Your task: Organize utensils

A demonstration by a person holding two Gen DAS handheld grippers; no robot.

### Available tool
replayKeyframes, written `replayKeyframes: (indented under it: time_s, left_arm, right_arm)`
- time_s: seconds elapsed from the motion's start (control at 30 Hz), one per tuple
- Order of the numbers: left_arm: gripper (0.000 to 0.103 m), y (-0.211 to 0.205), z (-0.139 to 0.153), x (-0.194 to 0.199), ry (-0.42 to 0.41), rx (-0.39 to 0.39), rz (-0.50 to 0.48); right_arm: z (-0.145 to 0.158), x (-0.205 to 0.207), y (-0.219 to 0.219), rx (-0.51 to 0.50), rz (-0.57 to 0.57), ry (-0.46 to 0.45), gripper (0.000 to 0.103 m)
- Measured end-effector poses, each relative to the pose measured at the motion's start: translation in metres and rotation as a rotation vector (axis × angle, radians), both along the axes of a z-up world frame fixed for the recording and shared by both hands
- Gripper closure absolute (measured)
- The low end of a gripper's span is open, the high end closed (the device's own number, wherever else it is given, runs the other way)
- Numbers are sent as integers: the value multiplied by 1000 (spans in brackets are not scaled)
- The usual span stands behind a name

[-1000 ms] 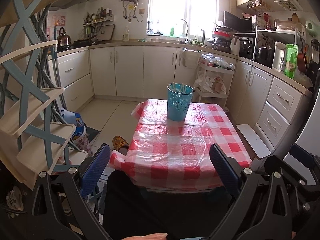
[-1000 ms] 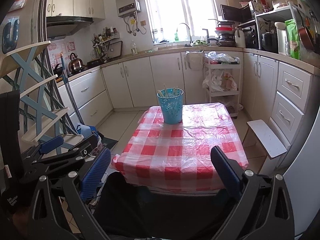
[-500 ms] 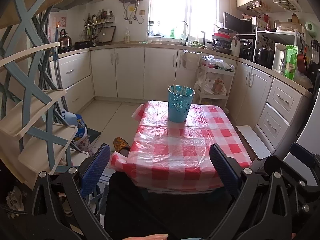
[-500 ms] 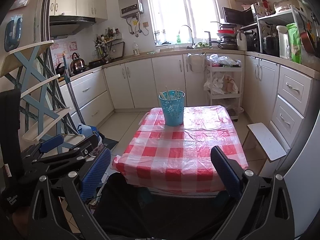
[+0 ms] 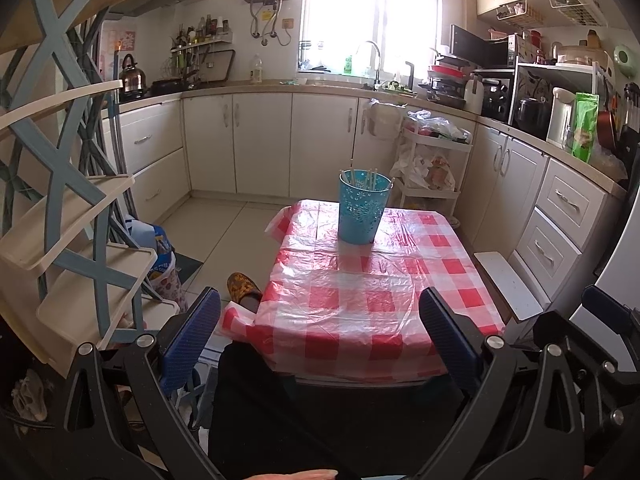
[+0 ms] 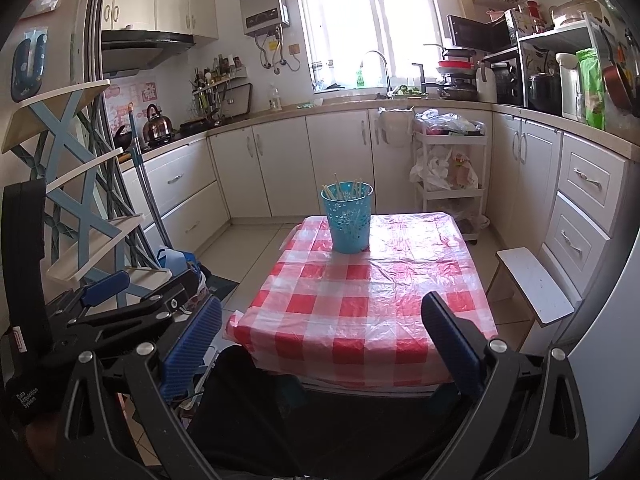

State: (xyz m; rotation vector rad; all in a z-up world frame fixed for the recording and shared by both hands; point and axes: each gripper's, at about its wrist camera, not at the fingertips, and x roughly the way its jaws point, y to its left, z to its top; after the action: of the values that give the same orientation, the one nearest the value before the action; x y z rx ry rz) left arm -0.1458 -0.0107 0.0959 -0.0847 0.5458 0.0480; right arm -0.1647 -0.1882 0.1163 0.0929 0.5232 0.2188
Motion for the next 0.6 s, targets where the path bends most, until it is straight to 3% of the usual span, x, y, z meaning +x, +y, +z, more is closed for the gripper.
replayKeyframes:
  time_s: [0.6]
  left_arm:
    - [8, 1, -2, 1, 2, -2, 2]
  right_arm:
    - [-3, 1, 3, 0, 5, 6, 7]
